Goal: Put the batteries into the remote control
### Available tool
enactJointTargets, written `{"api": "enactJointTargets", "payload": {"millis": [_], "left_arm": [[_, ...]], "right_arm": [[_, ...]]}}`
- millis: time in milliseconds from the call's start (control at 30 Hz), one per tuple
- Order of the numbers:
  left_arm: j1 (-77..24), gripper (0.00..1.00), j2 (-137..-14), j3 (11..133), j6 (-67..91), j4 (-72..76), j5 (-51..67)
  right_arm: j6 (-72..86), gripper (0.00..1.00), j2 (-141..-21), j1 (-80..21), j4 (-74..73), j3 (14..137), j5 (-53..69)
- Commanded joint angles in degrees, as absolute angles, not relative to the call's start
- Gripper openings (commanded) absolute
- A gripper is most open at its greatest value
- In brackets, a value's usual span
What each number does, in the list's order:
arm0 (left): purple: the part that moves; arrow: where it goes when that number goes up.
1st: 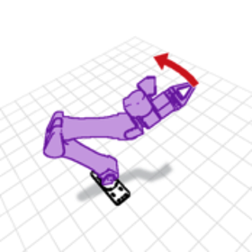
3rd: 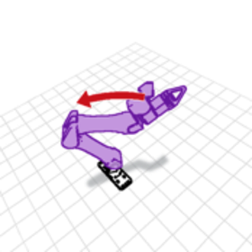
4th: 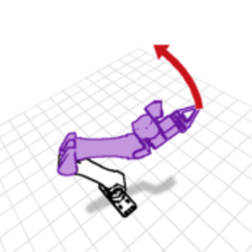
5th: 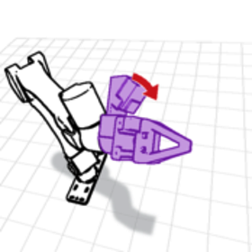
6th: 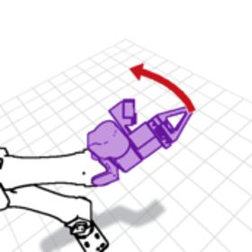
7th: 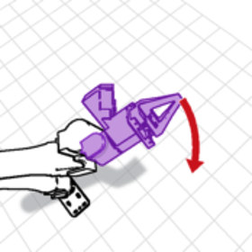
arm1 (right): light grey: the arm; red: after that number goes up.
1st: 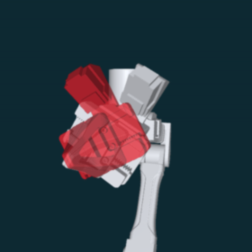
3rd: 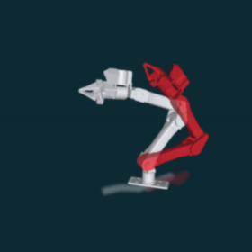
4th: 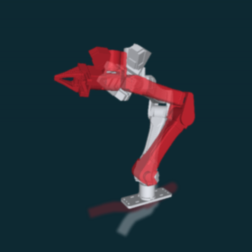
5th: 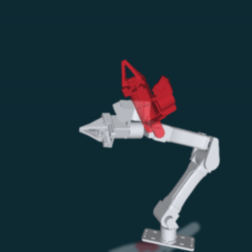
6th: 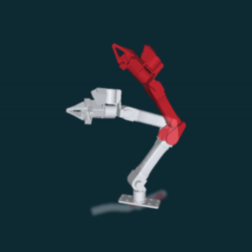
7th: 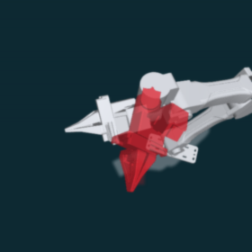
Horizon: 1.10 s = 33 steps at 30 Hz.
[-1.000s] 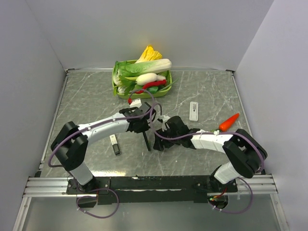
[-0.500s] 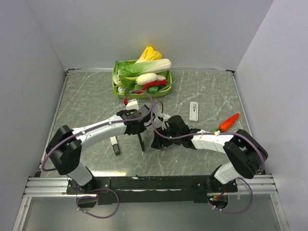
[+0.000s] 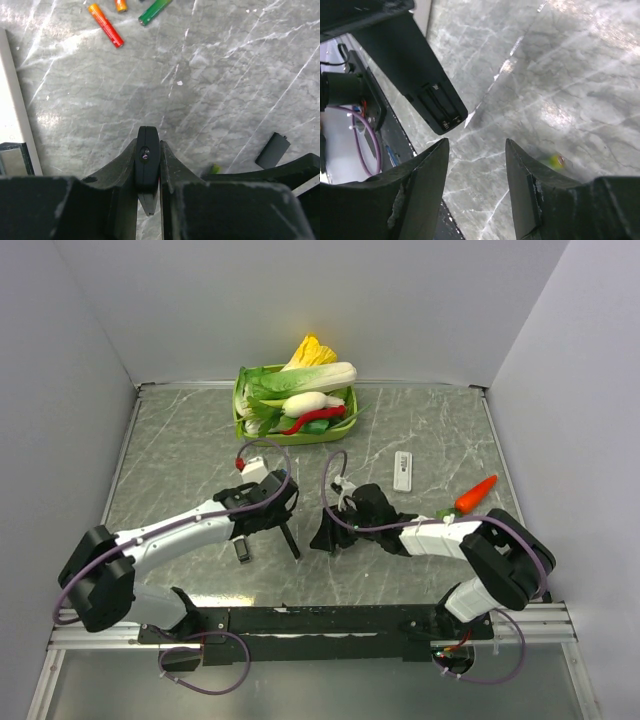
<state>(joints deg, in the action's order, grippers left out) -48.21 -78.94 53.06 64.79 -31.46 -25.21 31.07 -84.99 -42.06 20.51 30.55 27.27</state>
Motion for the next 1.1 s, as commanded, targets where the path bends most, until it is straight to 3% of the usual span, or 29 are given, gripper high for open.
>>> {"api": "enactJointTargets", "payload": {"millis": [0, 400, 1067], "left_arm": [[-47.11, 0.01, -74.98, 49.14, 67.41, -26.47, -24.09], [-42.81, 0.01, -60.56, 32.53, 68.99, -9.5, -18.64], [-38.85, 0.01, -44.47, 13.89, 69.16, 14.32, -10.99]], "right_arm": [[31.03, 0.56, -84.82, -42.45, 13.31, 33.82, 21.47], [37.6, 0.61, -72.69, -49.66, -28.46, 42.27, -7.99], [47.37, 0.4, -81.74, -49.57, -25.76, 39.55, -7.21]]}}
